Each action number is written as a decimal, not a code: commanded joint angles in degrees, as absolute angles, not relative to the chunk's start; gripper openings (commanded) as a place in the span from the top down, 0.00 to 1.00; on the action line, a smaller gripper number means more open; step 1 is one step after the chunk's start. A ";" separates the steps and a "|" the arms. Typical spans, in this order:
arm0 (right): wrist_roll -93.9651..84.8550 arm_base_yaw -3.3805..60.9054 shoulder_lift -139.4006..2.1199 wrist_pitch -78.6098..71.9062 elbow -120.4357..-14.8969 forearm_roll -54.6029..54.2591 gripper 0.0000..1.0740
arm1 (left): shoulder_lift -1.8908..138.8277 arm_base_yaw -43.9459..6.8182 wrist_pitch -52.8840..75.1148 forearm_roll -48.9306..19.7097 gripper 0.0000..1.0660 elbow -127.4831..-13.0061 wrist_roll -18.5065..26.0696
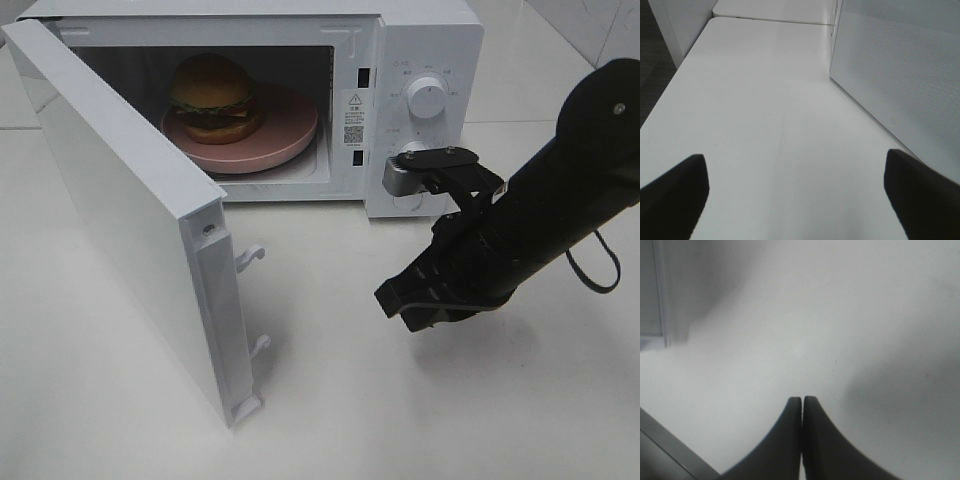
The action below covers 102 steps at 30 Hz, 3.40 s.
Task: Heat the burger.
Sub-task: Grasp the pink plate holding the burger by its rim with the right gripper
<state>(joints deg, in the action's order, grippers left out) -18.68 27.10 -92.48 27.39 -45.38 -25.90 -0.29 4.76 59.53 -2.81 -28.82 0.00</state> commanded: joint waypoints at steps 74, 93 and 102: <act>-67.84 33.58 -99.87 26.18 -69.16 9.63 0.13 | -1.38 4.53 59.42 -2.98 0.18 -28.59 0.00; -65.55 37.07 -108.86 19.82 -78.27 11.57 0.17 | -1.38 4.53 59.42 -2.98 0.18 -28.59 0.00; -63.37 37.07 -113.96 19.65 -82.96 11.40 0.17 | -1.38 4.53 59.42 -2.98 0.18 -28.59 0.00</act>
